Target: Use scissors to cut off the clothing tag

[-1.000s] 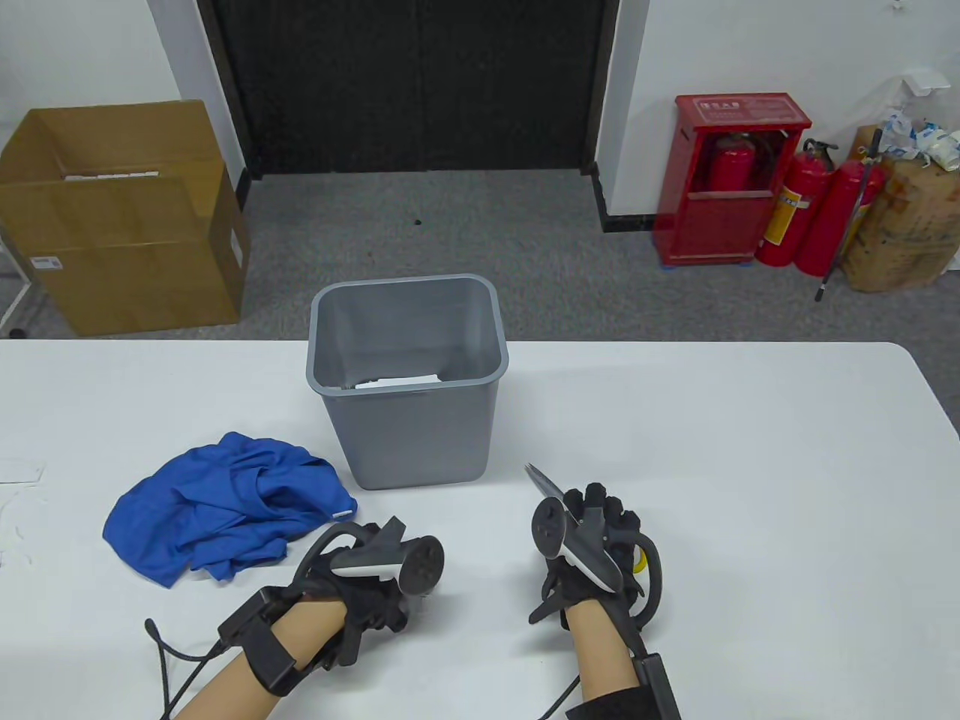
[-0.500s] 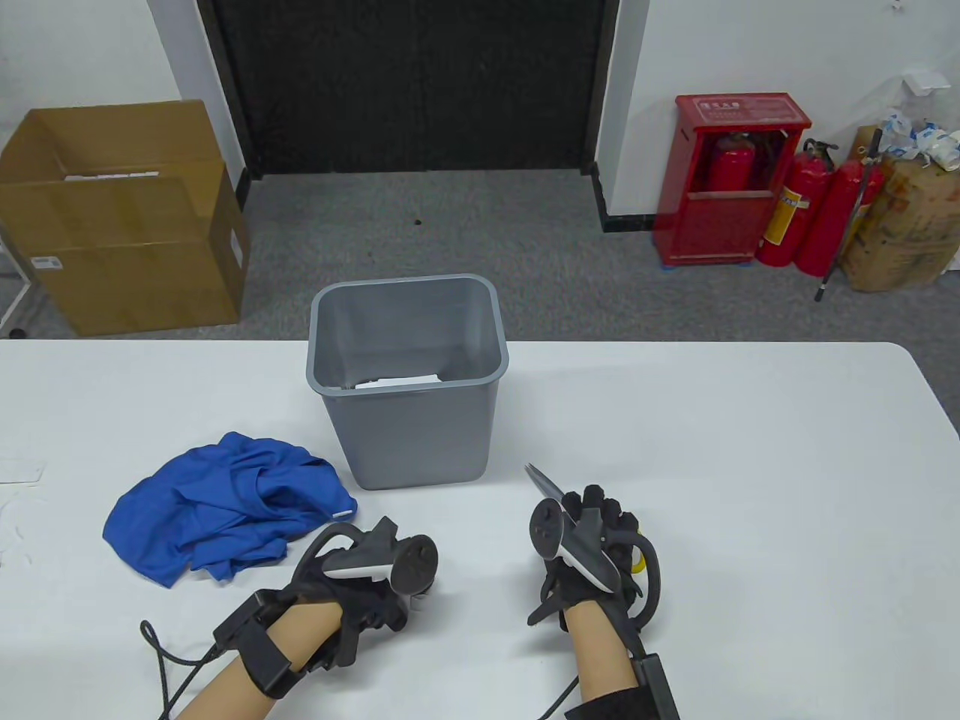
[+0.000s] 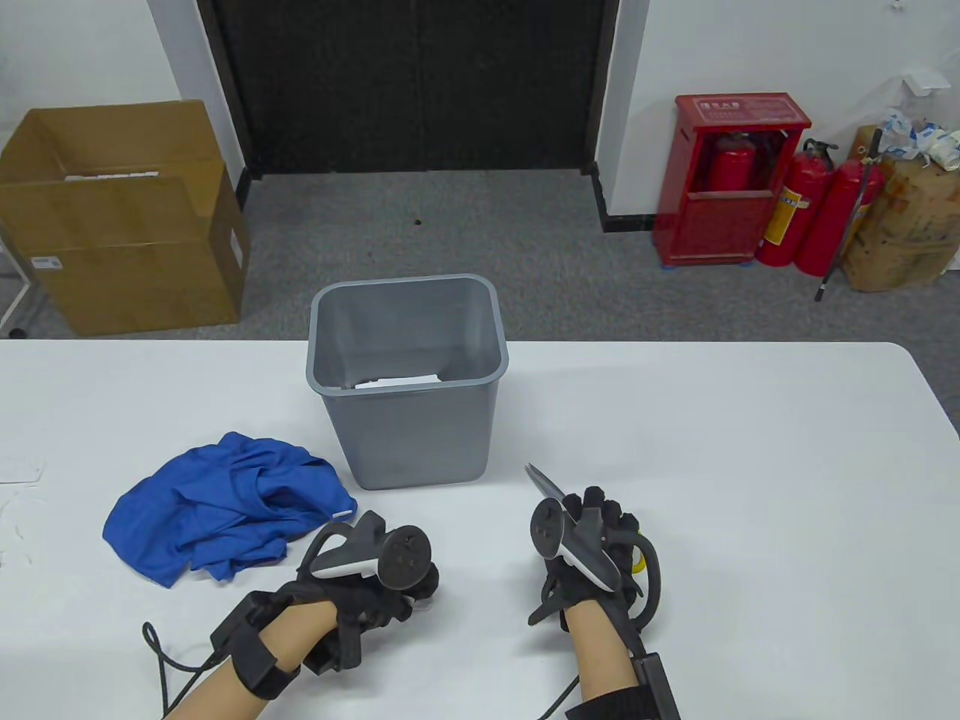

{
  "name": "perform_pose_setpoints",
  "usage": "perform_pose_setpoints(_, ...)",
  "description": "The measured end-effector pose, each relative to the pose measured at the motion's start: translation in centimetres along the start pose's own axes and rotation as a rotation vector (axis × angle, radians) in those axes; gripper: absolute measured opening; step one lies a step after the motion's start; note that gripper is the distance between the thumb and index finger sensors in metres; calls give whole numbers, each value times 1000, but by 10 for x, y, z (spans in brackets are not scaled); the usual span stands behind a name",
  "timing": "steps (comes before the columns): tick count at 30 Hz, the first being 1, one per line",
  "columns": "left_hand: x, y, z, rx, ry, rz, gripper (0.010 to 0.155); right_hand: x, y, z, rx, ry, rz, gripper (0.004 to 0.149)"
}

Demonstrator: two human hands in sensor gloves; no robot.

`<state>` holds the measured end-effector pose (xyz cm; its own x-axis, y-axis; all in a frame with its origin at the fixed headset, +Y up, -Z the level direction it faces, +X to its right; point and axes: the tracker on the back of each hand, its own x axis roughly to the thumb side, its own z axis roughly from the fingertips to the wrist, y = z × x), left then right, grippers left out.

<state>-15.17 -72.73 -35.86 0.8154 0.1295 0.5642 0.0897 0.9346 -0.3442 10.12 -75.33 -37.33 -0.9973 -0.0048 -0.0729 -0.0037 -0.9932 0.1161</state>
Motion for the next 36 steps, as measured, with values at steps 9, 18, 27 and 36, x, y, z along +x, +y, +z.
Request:
perform_pose_setpoints(9, -22, 76, 40, 243, 82, 120, 52, 0, 0, 0, -1, -6, 6, 74)
perform_pose_setpoints(18, -48, 199, 76, 506, 179, 300, 53, 14, -2, 3, -3, -74, -42, 74)
perform_pose_setpoints(27, -64, 272, 60, 643, 324, 275, 53, 32, -3, 9, -5, -155, -48, 74)
perform_pose_setpoints(36, -72, 256, -1, 524, 391, 207, 54, 23, -5, 6, 3, -142, -115, 74)
